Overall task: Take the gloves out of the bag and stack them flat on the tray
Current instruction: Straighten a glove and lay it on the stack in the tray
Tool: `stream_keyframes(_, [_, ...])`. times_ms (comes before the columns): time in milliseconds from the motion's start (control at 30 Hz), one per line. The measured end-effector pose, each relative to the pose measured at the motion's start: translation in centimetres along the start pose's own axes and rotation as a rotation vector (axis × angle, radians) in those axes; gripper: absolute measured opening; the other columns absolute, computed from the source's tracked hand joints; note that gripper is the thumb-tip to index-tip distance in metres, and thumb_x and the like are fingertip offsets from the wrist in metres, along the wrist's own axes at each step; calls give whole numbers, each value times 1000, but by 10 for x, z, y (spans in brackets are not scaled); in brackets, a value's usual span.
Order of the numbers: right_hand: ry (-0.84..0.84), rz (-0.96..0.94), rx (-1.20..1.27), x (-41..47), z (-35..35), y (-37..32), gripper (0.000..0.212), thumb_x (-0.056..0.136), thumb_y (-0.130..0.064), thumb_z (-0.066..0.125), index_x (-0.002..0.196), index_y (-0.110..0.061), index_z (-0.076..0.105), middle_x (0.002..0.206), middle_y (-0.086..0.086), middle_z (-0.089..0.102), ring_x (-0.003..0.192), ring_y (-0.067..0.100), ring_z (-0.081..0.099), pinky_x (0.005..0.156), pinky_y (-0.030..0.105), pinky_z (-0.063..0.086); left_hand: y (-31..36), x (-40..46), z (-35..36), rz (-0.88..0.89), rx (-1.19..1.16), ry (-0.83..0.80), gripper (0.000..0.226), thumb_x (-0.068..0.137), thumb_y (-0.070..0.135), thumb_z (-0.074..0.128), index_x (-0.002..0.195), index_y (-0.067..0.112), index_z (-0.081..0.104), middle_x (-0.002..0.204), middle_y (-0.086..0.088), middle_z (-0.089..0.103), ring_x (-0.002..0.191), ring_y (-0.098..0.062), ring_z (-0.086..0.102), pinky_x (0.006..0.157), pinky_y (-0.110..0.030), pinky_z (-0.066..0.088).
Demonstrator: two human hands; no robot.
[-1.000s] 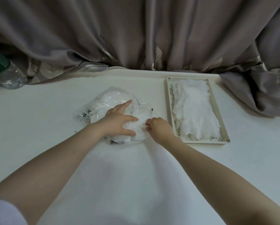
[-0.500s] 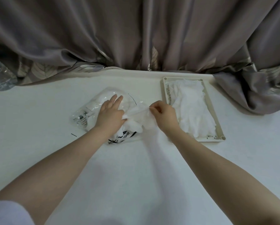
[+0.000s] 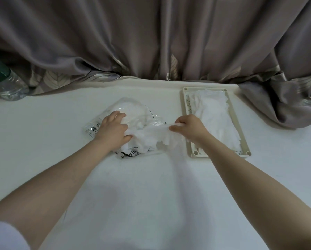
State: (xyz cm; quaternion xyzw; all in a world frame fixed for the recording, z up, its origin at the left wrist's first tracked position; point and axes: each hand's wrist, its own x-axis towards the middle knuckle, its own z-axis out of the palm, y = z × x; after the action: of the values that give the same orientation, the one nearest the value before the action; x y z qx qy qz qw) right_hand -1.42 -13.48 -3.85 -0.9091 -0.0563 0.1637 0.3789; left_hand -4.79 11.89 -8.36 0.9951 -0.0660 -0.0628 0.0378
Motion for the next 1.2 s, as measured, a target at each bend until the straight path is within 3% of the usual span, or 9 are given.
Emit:
stream_keyframes(133, [-86,27,498,-6,-2,-16,43,93,-16,59,52,-14,45,47,-12,45,49,3,42,53,14,33,25,-7,-13,125,-179,204,60,71,36,55,127,17,44,153,-11,20,141,-27,14,113,-40,9])
stream_keyframes(267, [-139,63,638,-1,-1,-34,26,95,-22,55,71,-10,54,66,2,55,66,16,51,68,27,39,54,-12,-8,671,87,772,35,77,31,51,109,18,45,133,-6,40,121,-25,42,103,-43,27])
stream_keyframes(367, [-146,127,758,4,-2,-49,21,96,-27,53,85,-9,57,83,10,59,81,25,56,77,33,44,71,-13,-2,764,229,900,25,81,13,51,104,22,49,115,4,46,103,-16,47,87,-31,32])
stream_keyframes(467, [-151,175,907,9,-7,-61,26,97,-29,51,94,-7,62,87,7,67,87,23,63,83,35,50,71,-6,9,761,400,725,39,90,5,28,121,21,46,119,3,59,104,-19,49,86,-31,33])
stream_keyframes(600, [-137,282,1136,5,-13,-63,28,95,-32,54,97,-7,65,83,7,69,81,23,65,69,31,53,69,4,18,539,579,206,76,78,37,61,146,28,30,129,-2,59,107,-21,60,97,-36,34])
stream_keyframes(733, [-123,247,1366,-1,-21,-49,31,96,-24,50,76,-6,66,69,6,67,63,19,67,57,26,54,71,9,22,397,485,-219,58,100,39,32,150,33,4,147,-7,34,132,-26,33,113,-47,8])
stream_keyframes(900, [3,300,1424,-13,-37,-18,30,92,-7,43,64,-6,55,57,5,56,50,17,58,58,28,47,66,10,11,227,549,-102,34,95,22,39,125,16,54,128,-7,48,127,-29,33,114,-44,6])
stream_keyframes(1033, [33,398,1397,-25,-42,1,24,90,-8,42,67,-8,49,50,4,55,44,16,57,53,23,47,67,8,0,143,233,68,43,89,34,47,128,18,52,151,-9,24,139,-30,18,112,-44,3])
stream_keyframes(1200, [-16,362,1412,-33,-51,10,16,93,-8,45,80,-5,54,63,8,62,60,19,61,61,28,53,115,-6,-26,299,-481,181,102,64,52,77,144,16,25,144,-6,25,132,-23,29,109,-35,24])
